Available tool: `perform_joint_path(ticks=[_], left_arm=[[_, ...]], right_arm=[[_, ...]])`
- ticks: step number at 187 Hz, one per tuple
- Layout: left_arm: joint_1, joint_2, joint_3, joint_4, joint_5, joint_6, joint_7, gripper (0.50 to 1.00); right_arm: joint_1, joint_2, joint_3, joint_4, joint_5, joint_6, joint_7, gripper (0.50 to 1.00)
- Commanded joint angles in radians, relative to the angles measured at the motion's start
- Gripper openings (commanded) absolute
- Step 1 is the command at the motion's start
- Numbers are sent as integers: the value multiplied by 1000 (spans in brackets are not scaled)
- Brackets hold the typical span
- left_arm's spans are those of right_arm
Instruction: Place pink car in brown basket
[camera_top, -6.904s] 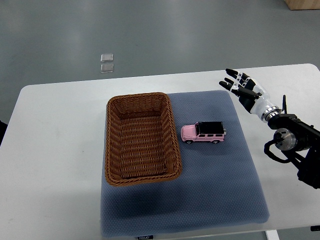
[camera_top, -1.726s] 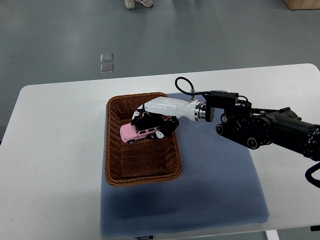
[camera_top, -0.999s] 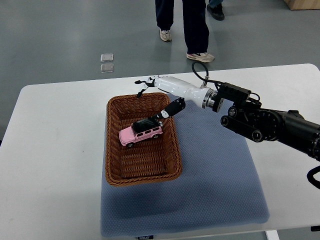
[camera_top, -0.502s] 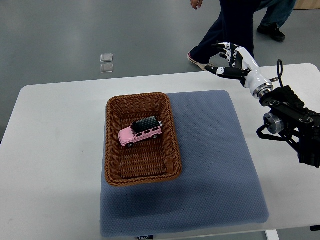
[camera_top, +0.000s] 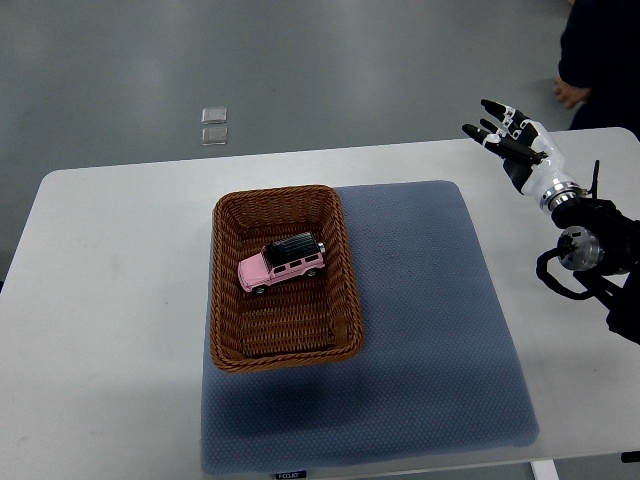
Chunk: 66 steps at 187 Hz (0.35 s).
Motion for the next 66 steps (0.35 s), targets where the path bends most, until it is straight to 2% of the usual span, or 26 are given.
perform_joint_path(ticks=[1, 66], left_arm=[[0, 0, 0, 0, 0, 0, 0, 1000], [0, 0, -2, 0, 0, 0, 0, 1000]], right_arm=[[-12, 9, -2, -1, -3, 1, 1, 913], [-44, 23, -11, 1, -11, 9, 2, 913]])
